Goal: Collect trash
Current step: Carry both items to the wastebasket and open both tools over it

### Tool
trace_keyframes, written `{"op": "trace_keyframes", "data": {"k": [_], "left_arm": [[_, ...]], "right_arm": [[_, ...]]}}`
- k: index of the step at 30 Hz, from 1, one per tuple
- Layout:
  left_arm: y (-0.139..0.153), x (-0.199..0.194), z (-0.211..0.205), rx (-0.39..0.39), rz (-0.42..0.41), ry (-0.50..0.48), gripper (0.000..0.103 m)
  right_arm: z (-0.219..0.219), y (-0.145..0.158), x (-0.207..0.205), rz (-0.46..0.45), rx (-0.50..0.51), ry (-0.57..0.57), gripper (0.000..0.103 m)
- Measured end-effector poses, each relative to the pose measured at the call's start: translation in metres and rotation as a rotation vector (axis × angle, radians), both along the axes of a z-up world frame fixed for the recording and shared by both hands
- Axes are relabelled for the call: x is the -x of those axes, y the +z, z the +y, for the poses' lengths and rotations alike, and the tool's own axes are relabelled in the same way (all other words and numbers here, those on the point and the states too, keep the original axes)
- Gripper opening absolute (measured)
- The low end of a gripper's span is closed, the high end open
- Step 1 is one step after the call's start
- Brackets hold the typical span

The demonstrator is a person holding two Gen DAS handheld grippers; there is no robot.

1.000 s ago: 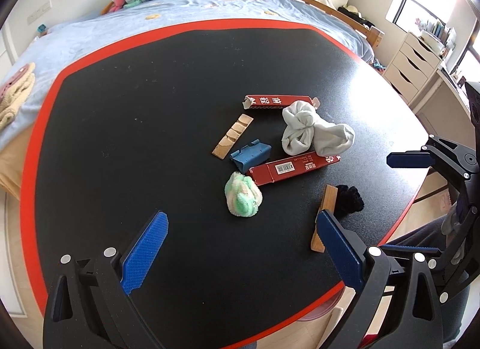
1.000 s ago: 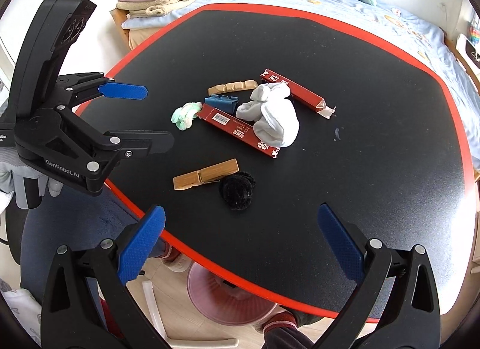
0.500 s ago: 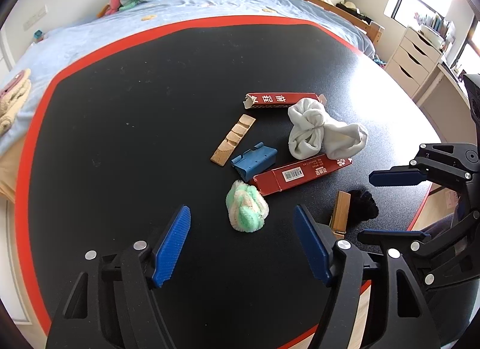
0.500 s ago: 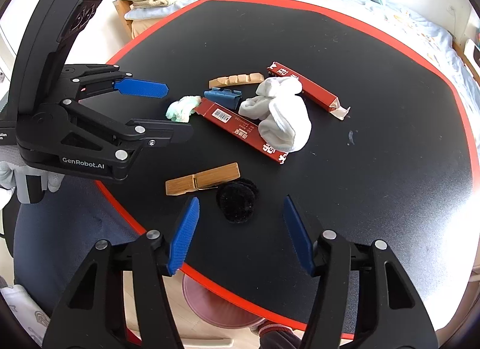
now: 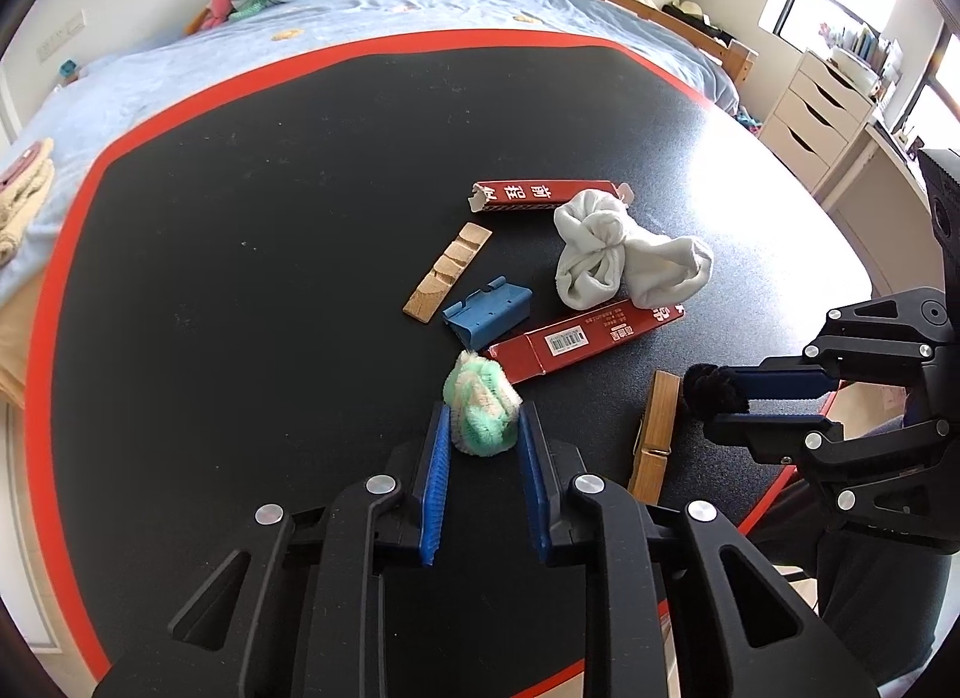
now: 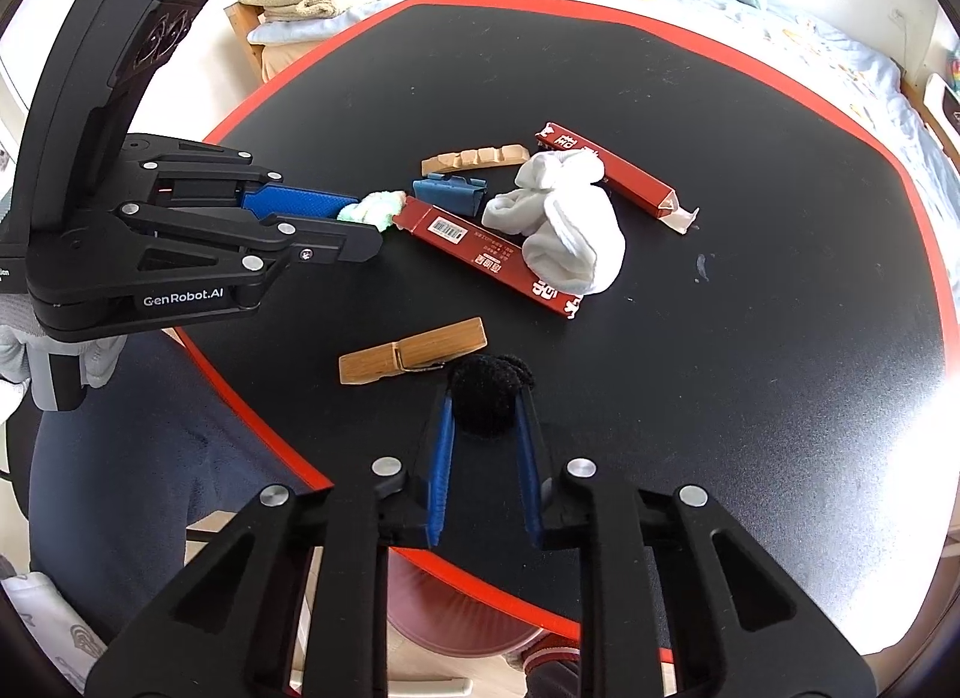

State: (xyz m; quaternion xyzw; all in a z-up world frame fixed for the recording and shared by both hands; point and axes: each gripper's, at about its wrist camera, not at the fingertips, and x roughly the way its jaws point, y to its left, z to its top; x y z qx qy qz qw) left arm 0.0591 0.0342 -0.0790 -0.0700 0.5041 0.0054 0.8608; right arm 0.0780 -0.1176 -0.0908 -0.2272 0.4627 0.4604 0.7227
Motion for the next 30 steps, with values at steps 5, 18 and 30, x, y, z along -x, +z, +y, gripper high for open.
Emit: {"op": "trace_keyframes", "data": {"k": [5, 18, 30], "left_arm": [[0.010, 0.011, -0.003, -0.002, -0.016, 0.002, 0.022], [0.049, 0.048, -0.043, -0.012, -0.086, -0.053, 0.022], [0.064, 0.085, -0.089, 0.013, -0.117, -0.135, 0.022]], "right_arm": [[-0.011, 0.008, 0.003, -0.006, -0.019, -0.021, 0.019], [-0.055, 0.037, 0.039, -0.036, -0.071, -0.085, 0.019], [-0.105, 0.058, 0.078, -0.056, -0.098, -0.139, 0.019]]}}
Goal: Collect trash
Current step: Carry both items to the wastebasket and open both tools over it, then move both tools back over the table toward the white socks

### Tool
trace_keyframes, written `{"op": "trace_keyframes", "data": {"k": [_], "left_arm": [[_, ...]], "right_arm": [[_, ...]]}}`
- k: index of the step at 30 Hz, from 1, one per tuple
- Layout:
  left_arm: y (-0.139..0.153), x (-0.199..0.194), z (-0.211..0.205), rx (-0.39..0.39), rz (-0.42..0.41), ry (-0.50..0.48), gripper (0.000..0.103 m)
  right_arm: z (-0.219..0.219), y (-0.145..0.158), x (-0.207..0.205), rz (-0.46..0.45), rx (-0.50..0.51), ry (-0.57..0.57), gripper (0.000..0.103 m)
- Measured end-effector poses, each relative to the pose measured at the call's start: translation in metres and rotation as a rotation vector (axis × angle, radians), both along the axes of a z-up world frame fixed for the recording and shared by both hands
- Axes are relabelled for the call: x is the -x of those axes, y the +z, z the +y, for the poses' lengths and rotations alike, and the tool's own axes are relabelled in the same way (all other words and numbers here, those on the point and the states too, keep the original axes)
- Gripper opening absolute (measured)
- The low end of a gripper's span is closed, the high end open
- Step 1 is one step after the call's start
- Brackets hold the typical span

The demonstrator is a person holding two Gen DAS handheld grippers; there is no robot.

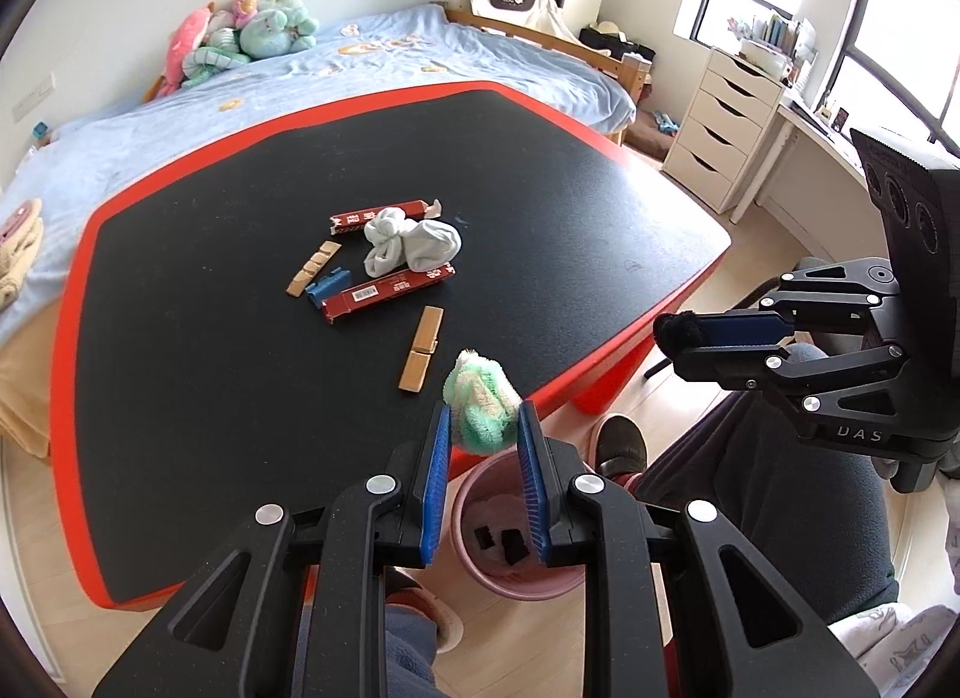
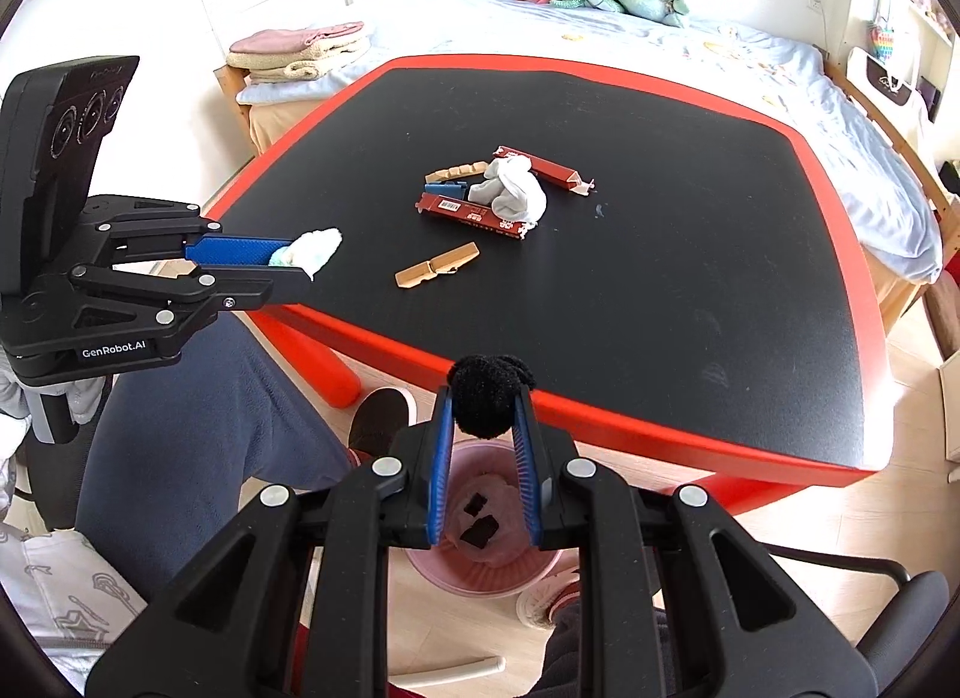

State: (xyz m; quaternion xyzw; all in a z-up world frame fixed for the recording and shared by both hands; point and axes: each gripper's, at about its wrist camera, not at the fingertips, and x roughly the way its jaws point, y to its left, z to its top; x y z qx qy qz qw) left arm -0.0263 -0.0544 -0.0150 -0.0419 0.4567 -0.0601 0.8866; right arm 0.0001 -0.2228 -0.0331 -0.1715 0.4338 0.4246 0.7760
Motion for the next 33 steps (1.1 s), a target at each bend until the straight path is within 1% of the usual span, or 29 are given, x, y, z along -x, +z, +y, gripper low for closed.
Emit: {"op": "trace_keyframes", "data": {"k": [5, 12, 22, 23, 24, 25, 26, 27, 28, 29, 31, 33], "left_arm": [[-0.002, 0.008, -0.019, 0.017, 0.010, -0.050, 0.022], [-0.016, 0.020, -0.042, 0.047, 0.045, -0.086, 0.022], [-0.020, 0.025, -0.053, 0.051, 0.062, -0.110, 0.022], [-0.020, 0.025, -0.053, 0.052, 0.063, -0.113, 0.023], [-0.021, 0.025, -0.054, 0.050, 0.064, -0.115, 0.023], [-0.021, 0.024, -0.054, 0.044, 0.060, -0.114, 0.027], [-0.021, 0.023, -0.054, 0.038, 0.061, -0.109, 0.039], [-0.022, 0.023, -0.053, 0.033, 0.062, -0.102, 0.048], [-0.022, 0.020, -0.051, 0.029, 0.057, -0.089, 0.066], [-0.022, 0.020, -0.050, 0.028, 0.049, -0.079, 0.079], [-0.020, 0.021, -0.047, 0.027, 0.035, -0.061, 0.090], [-0.019, 0.020, -0.044, 0.029, 0.033, -0.050, 0.091]], "right_arm": [[-0.018, 0.001, 0.014, 0.013, -0.010, -0.018, 0.019], [-0.032, -0.008, 0.027, 0.041, -0.006, -0.029, 0.019], [-0.037, -0.014, 0.030, 0.060, -0.018, -0.022, 0.019], [-0.037, -0.014, 0.030, 0.063, -0.018, -0.020, 0.020], [-0.037, -0.015, 0.030, 0.065, -0.018, -0.015, 0.022], [-0.037, -0.015, 0.031, 0.066, -0.016, -0.013, 0.022], [-0.037, -0.016, 0.030, 0.065, -0.013, -0.015, 0.037], [-0.038, -0.016, 0.030, 0.060, -0.013, -0.024, 0.066], [-0.040, -0.015, 0.029, 0.051, -0.017, -0.037, 0.077], [-0.041, -0.015, 0.028, 0.047, -0.017, -0.048, 0.087], [-0.043, -0.016, 0.026, 0.044, -0.007, -0.068, 0.091], [-0.045, -0.017, 0.023, 0.045, -0.002, -0.083, 0.095]]}}
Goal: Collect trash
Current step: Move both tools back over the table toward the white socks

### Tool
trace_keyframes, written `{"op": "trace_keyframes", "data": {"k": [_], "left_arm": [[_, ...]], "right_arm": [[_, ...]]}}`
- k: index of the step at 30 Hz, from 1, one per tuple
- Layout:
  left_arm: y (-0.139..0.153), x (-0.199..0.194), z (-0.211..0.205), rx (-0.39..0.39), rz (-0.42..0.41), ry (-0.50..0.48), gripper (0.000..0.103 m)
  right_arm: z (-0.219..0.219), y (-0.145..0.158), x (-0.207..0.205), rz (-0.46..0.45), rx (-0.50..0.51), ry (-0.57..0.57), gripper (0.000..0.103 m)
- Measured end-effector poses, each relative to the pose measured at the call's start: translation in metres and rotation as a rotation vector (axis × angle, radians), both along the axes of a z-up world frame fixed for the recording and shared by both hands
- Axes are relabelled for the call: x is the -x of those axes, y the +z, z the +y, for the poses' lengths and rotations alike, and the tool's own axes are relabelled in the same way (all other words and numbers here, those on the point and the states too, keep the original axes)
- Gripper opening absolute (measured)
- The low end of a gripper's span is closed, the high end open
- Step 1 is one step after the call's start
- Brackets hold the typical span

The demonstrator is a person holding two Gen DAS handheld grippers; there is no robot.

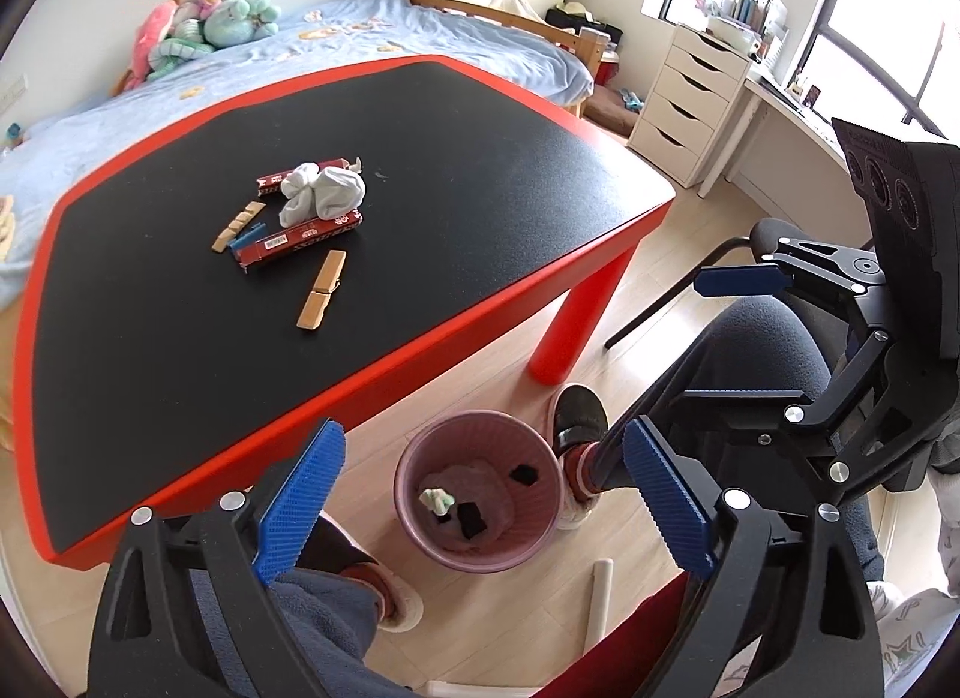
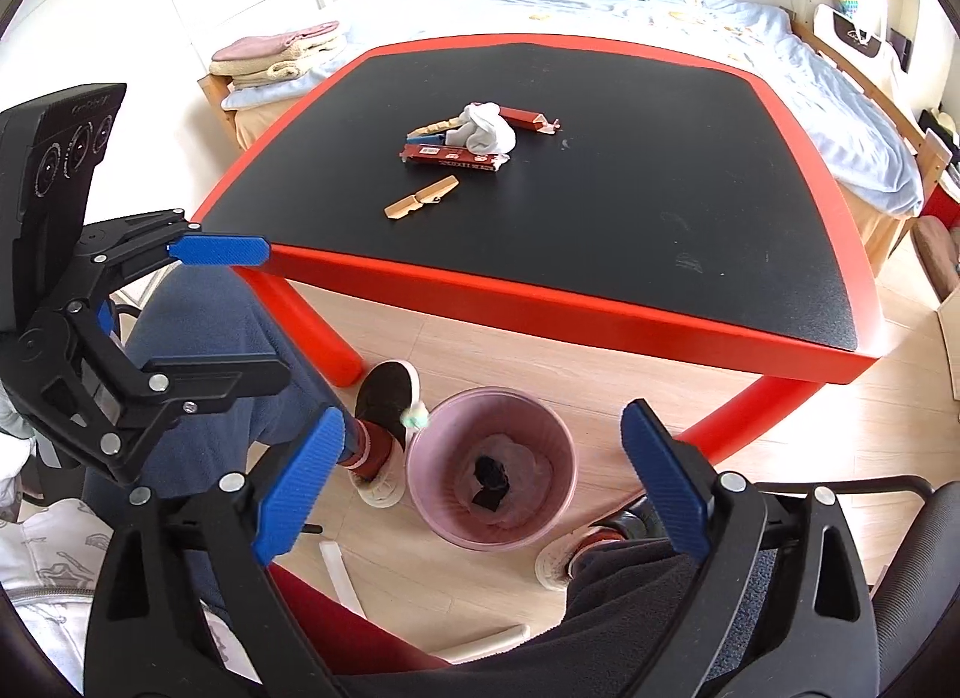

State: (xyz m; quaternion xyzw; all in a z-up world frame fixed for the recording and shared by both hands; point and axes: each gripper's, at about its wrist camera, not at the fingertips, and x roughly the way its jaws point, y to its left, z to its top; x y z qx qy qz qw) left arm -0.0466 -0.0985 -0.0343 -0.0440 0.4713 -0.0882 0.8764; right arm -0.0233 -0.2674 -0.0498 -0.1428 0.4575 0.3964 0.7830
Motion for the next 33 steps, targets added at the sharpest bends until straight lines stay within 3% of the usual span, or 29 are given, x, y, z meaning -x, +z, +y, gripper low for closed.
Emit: {"op": "trace_keyframes", "data": {"k": [2, 21, 33], "left_arm": [[0.001, 0.000, 0.003, 0.002, -0.005, 0.015, 0.095], [0.001, 0.002, 0.021, 0.013, 0.004, 0.072, 0.095], [0.009, -0.004, 0.039, 0.016, -0.019, 0.091, 0.095]], "right_arm": [[-0.001, -0.001, -0.001, 0.008, -0.003, -0.007, 0.098], [0.001, -0.004, -0.004, 0.033, -0.012, -0.020, 0.100], [0.016, 0.012, -0.016, 0.001, -0.037, -0.008, 0.100]]}}
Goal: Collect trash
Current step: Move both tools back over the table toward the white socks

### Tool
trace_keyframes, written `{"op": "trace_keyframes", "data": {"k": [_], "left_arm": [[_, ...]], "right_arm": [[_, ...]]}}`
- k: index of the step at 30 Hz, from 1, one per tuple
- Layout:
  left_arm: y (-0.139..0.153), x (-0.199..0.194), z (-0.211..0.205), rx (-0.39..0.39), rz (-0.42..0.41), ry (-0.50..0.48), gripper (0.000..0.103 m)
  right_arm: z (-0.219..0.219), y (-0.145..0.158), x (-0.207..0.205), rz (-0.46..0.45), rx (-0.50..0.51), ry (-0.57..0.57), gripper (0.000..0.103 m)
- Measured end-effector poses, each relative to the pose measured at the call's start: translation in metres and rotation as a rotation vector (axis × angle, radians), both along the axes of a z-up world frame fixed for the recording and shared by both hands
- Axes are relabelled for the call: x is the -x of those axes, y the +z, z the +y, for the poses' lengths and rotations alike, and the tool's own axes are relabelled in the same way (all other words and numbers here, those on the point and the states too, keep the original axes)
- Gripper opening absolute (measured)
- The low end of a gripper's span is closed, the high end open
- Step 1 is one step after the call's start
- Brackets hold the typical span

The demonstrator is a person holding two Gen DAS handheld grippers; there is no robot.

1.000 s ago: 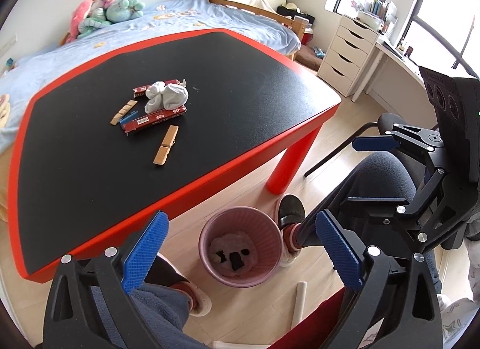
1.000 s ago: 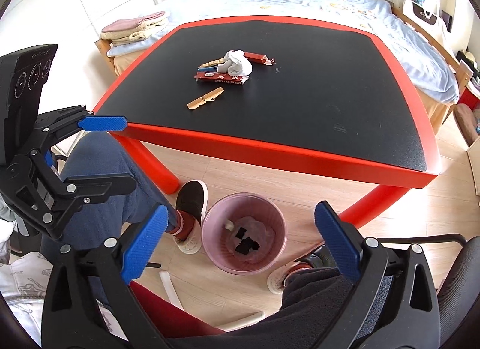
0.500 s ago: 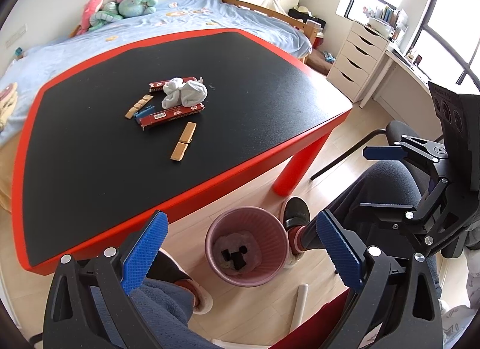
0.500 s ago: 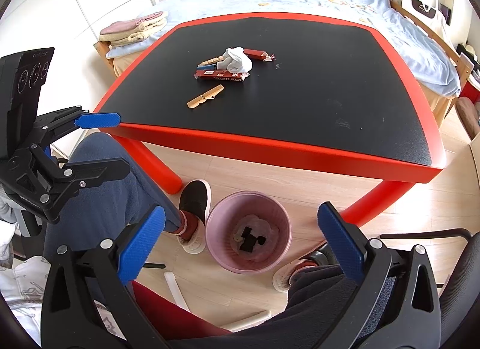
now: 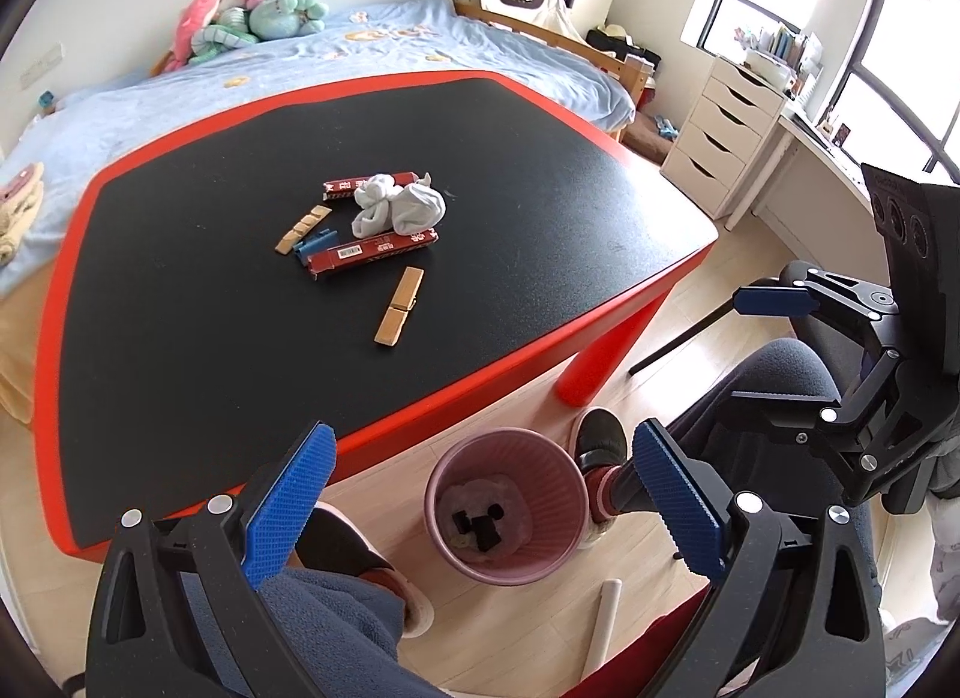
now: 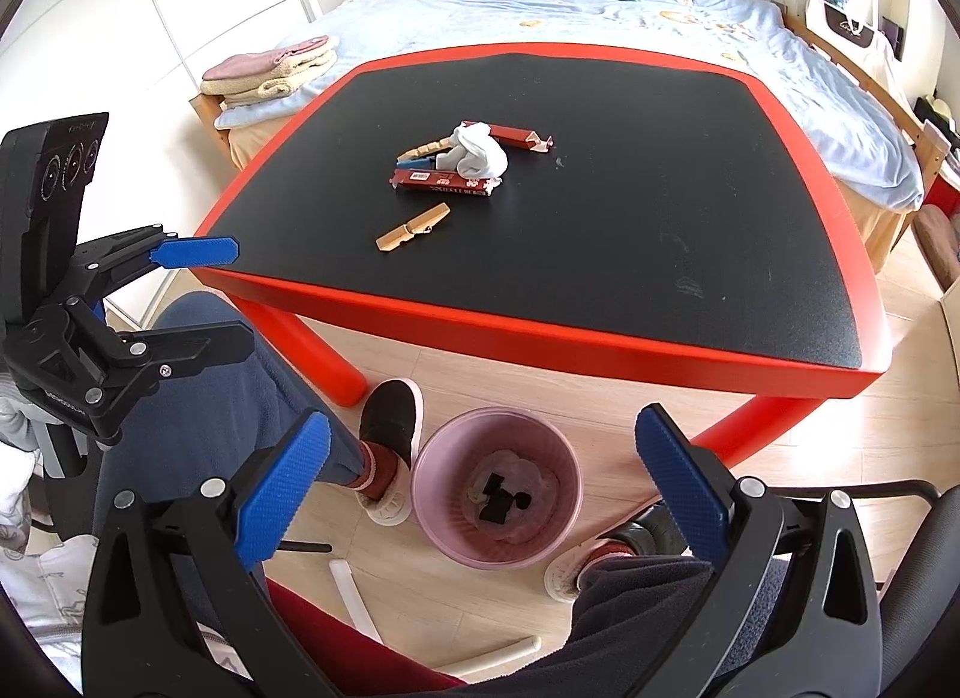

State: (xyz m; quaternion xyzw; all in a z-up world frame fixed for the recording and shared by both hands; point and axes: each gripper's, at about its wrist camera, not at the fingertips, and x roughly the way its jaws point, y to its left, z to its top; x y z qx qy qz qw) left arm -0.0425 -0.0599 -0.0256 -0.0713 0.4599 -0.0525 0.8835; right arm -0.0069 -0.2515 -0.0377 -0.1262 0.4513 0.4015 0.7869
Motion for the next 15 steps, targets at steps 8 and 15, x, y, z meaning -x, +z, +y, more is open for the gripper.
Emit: {"op": "trace_keyframes", "data": {"k": [8, 15], "left_arm": [[0.006, -0.015, 0.016, -0.014, -0.011, 0.006, 0.095], [0.002, -0.035, 0.031, -0.017, 0.008, 0.009, 0.095]], "right_arm": [[0.025, 0.022, -0.024, -0.041, -0.033, 0.034, 0.100], [0.056, 0.029, -0.051, -0.059, -0.047, 0.060, 0.100]]}}
